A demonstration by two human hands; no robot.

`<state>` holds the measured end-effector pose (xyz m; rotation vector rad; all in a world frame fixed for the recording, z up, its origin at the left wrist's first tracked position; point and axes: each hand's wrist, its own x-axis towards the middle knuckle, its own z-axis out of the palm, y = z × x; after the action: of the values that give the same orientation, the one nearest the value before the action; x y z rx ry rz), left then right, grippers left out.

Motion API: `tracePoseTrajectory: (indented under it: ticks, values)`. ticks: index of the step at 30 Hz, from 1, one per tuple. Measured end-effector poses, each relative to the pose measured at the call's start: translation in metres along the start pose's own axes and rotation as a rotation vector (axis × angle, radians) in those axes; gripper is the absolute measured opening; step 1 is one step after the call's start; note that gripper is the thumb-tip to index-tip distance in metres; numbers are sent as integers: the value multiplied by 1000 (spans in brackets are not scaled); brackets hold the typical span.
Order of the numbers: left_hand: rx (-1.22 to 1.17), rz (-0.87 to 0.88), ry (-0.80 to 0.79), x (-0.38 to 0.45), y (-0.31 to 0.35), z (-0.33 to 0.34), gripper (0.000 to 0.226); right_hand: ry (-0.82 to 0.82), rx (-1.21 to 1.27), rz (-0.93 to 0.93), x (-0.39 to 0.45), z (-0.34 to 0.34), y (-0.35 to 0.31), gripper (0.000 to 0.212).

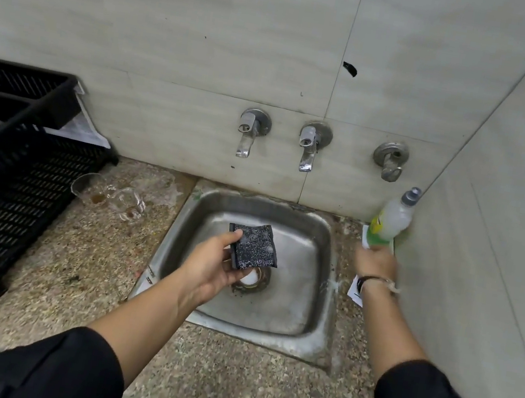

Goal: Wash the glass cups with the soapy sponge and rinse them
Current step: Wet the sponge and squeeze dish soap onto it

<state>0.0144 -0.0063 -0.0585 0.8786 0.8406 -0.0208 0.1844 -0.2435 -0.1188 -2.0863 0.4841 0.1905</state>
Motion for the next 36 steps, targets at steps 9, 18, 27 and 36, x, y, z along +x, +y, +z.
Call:
tracePoseTrajectory:
  ticks: [9,18,27,36]
  values:
    - [72,37,-30,7,13,-39,28,-908,666,187,-165,62,-26,25]
    - [189,117,145,39,40,-141,18,-757,636,220,-196,141,-39,14]
    - [-162,31,227,92,74,-194,24,-606,670,225,-214,159,-58,15]
    - [-374,-12,235,114,83,-184,11,-646,701,124,-246,146,-64,16]
